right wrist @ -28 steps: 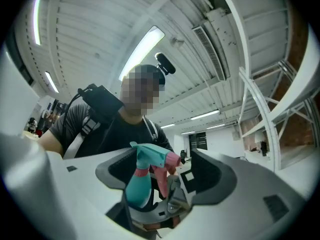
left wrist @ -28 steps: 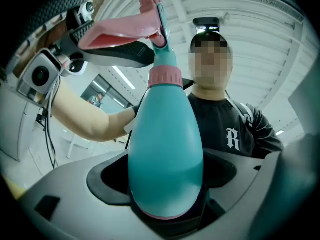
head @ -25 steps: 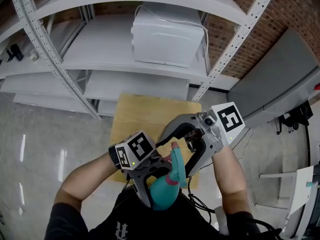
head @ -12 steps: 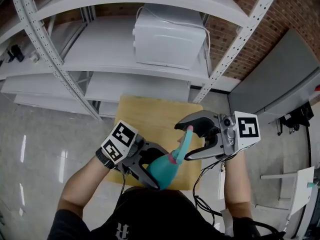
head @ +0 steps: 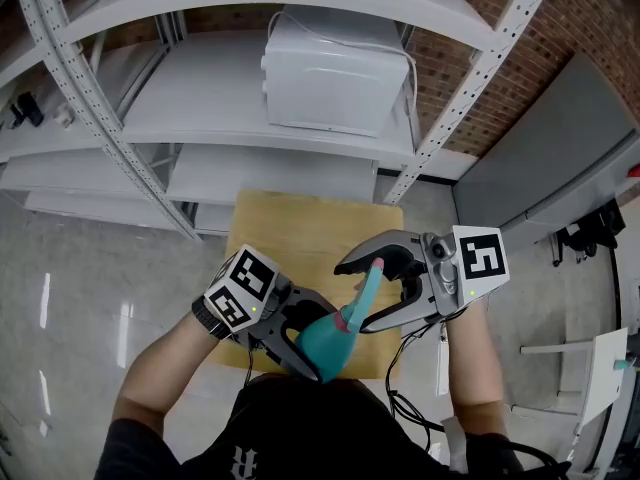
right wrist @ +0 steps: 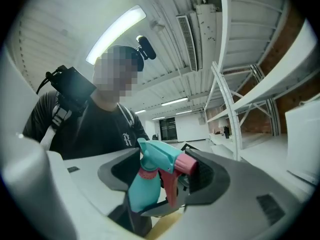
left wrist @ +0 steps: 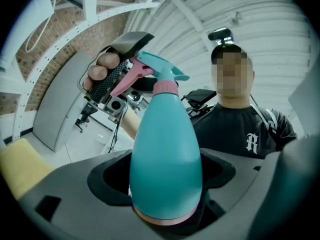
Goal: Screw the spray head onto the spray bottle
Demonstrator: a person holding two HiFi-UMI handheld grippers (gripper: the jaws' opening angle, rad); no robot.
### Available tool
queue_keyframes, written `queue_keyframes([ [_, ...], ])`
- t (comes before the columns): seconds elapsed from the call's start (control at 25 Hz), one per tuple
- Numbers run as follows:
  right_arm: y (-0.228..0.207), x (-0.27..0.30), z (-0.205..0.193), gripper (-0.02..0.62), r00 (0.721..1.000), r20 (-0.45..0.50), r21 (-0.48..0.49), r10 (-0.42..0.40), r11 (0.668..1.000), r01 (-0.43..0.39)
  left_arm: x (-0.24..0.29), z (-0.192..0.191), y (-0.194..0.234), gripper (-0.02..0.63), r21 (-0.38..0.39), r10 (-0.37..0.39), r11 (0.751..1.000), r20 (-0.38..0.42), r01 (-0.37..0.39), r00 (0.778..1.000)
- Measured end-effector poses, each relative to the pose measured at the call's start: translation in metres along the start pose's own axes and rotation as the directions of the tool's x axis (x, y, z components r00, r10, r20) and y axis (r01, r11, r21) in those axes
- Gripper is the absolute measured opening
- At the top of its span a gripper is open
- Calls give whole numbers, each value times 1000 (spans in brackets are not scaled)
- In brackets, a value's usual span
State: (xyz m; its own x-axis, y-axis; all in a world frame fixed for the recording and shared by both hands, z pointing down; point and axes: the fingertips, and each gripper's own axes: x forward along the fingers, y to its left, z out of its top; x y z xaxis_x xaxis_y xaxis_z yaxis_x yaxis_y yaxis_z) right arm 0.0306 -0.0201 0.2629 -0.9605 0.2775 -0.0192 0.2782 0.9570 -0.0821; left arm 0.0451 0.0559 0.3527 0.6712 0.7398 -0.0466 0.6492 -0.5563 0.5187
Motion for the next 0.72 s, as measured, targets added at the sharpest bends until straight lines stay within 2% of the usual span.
queue_keyframes([
  [0.24,-1,0,-2,281,1000,12,12,-12,1000,12,0,-1,-1,390,-10,-14,1000,20,15,1000],
  [0.4,2,9,2,282,999,34,-10,-23,1000,24,0,-3,-9,391,22,-36,999,41,35,999],
  [0.48,4,4,18,285,995,87,-23,-50,998,52,-2,0,-17,391,65,-38,997,77,33,996],
  [0.56,1,-20,38,295,974,190,-1,-122,992,124,-8,5,-22,391,108,-11,994,132,-4,991],
  [0.6,-4,-39,43,293,947,264,45,-186,983,180,-14,8,-23,391,124,24,991,167,-45,986],
  [0.64,-12,-62,44,293,899,344,124,-271,962,242,-21,9,-22,391,140,76,985,201,-106,977],
  [0.68,-21,-84,38,293,830,415,232,-374,925,301,-29,10,-18,391,154,147,970,234,-186,961],
  [0.72,-29,-105,26,293,743,457,356,-489,866,351,-38,10,-12,391,167,229,946,264,-278,937],
])
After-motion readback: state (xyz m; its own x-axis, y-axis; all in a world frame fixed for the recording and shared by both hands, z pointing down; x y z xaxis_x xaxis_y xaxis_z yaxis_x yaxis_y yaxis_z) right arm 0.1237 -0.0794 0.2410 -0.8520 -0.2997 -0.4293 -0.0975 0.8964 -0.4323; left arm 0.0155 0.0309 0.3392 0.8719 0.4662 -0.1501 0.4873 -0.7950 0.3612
